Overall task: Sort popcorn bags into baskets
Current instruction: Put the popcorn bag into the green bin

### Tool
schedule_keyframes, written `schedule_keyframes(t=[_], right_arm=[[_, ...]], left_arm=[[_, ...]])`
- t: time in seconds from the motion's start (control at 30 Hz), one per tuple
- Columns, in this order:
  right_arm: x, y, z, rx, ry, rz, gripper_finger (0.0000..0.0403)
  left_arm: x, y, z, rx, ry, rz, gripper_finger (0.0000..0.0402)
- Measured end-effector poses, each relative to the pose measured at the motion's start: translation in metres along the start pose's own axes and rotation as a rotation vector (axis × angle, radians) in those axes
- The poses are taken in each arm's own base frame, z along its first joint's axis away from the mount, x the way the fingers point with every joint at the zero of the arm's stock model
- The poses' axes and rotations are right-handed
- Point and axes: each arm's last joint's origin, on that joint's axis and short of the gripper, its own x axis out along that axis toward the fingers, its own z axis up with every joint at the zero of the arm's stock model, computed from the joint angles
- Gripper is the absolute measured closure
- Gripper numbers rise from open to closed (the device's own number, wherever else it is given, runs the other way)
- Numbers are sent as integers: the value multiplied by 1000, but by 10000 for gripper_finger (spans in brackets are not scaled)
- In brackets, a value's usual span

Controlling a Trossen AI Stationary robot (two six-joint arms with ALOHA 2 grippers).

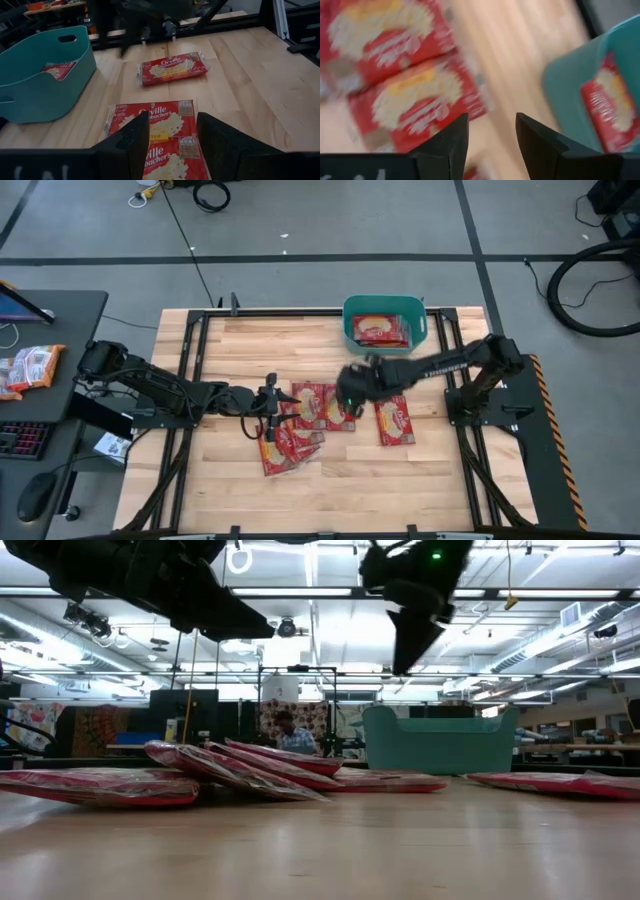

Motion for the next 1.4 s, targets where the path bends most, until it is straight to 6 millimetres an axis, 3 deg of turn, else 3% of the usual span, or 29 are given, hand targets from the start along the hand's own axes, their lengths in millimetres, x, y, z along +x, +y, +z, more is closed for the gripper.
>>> schedule_keyframes(t=[0.27, 0.57, 0.77, 1.07, 1.4], right_arm=[[-1, 50, -50, -30, -114, -48, 235], [-5, 71, -76, -120, -339, -192, 235], [8, 75, -81, -170, -422, -226, 237], [16, 90, -80, -238, -475, -5, 247], [16, 95, -87, -324, -544, -62, 261]], left_arm=[[0, 0, 1, -5, -13, 1, 233], [9, -4, -10, -151, 125, -2, 233], [16, -10, -10, -201, 314, 12, 233], [26, -35, -2, -151, 524, -41, 233], [4, -69, 11, 79, 742, -86, 233]])
